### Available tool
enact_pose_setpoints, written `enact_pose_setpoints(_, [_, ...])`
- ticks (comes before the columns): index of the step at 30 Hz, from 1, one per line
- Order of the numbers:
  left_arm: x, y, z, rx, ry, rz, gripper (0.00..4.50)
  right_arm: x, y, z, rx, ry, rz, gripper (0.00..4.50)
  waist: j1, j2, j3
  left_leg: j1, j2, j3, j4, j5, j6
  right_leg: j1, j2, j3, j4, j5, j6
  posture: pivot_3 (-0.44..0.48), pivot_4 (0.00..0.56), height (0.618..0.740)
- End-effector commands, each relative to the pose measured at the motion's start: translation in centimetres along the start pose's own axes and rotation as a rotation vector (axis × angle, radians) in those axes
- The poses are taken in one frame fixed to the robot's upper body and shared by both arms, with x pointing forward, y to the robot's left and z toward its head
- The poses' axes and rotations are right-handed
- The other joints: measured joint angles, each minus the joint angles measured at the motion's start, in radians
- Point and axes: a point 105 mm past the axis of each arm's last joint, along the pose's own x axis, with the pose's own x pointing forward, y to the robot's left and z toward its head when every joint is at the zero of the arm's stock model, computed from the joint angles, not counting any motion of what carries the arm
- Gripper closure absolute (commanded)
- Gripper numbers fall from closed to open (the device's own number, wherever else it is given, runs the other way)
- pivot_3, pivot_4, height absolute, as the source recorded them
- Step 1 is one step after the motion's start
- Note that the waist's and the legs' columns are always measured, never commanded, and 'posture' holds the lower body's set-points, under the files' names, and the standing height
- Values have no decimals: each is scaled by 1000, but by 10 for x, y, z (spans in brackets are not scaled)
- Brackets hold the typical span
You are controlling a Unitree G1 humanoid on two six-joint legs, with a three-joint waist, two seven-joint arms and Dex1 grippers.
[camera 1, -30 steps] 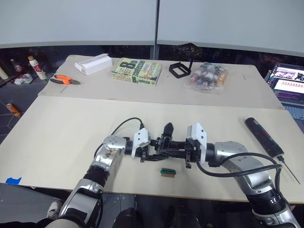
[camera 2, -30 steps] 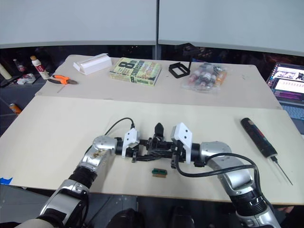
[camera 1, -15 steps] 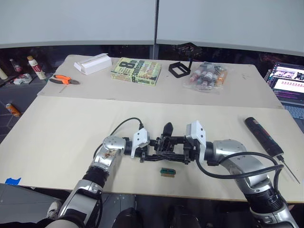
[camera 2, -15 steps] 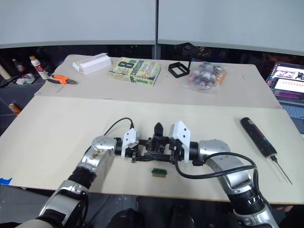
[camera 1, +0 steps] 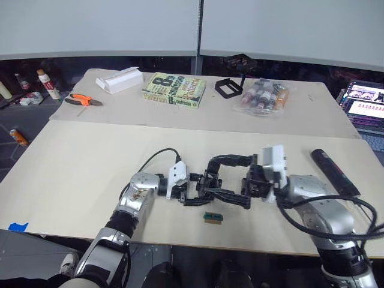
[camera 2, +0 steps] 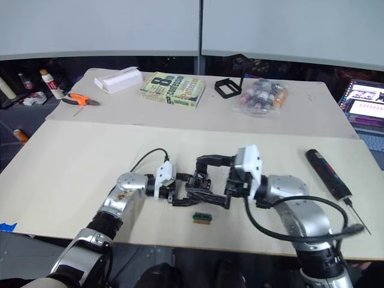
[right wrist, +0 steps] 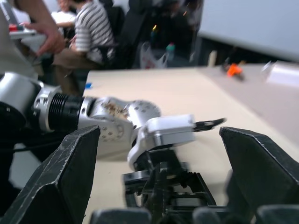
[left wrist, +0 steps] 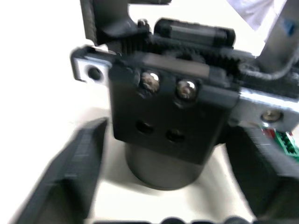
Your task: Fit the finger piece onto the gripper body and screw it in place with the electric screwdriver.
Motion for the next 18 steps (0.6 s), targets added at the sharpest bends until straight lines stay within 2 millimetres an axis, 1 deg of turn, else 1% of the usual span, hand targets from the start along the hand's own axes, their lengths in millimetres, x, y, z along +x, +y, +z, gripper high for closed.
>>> enact_pose_setpoints(1, [-14, 2, 10, 2, -43, 42, 33, -31, -3, 28, -73, -42, -102, 0, 2, 0, 0, 0, 0, 0, 0, 0, 0, 0, 0, 0, 0, 0, 0, 0, 150, 740])
enact_pose_setpoints(3, [-36, 0, 13, -20, -62, 78, 33, -57, -2, 27, -73, 19, -189, 0, 1, 0, 0, 0, 0, 0, -1, 0, 0, 0, 0, 0, 0, 0, 0, 0, 150, 740])
enact_pose_setpoints(5, [-56, -5, 14, -17, -58, 82, 33, -82, -1, 23, -69, 77, -280, 0, -1, 0, 0, 1, 0, 0, -1, 0, 0, 1, 0, 0, -1, 0, 0, 0, 150, 740])
enact_pose_setpoints(7, [-73, -13, 19, -22, -74, 66, 33, -111, -2, 19, -66, 126, -396, 0, -1, 0, 0, 2, 1, -1, -2, 0, -1, 1, 0, 0, 0, 0, 0, 0, 150, 740])
enact_pose_setpoints(8, [-78, -16, 23, -25, -83, 59, 33, -122, -1, 18, -65, 143, -439, 0, 0, 0, 0, 2, 2, -1, -2, 0, -1, 1, 0, 0, 0, 0, 0, 0, 150, 740])
enact_pose_setpoints(9, [-85, -19, 28, -19, -91, 44, 33, -140, 0, 15, -61, 168, -508, 0, 0, 0, 0, 2, 2, -1, -2, 0, -1, 1, 0, 0, 0, 0, 0, 0, 150, 740])
enact_pose_setpoints(10, [-91, -21, 33, -8, -94, 37, 33, -156, 3, 12, -57, 191, -575, 0, 3, 0, 0, 2, 2, -1, -2, 0, -1, 1, 0, 0, 0, 0, 0, 0, 150, 740])
enact_pose_setpoints(12, [-101, -21, 49, 27, -108, 37, 33, -193, 15, 3, -32, 249, -723, 0, 14, 0, 0, 2, 2, -1, -2, -1, 0, 2, 0, 0, -1, -1, 0, 0, 150, 740])
enact_pose_setpoints(15, [-108, -25, 69, 65, -116, 18, 33, -230, 33, -7, -1, 296, -880, 0, 16, 2, 0, 2, 2, -2, -2, -1, 0, 2, -1, 0, -2, -2, 3, 0, 150, 740])
enact_pose_setpoints(17, [-112, -25, 82, 96, -121, 12, 33, -261, 47, -16, 44, 333, -1020, 0, 12, 2, -1, 3, 2, -1, -2, -1, 1, 3, -1, 2, -2, -3, 4, 0, 150, 740])
enact_pose_setpoints(18, [-113, -25, 86, 102, -122, 13, 33, -271, 52, -20, 67, 348, -1069, 0, 9, 3, -1, 4, 2, -1, -3, -1, 0, 3, -1, 2, -2, -4, 7, 0, 150, 740])
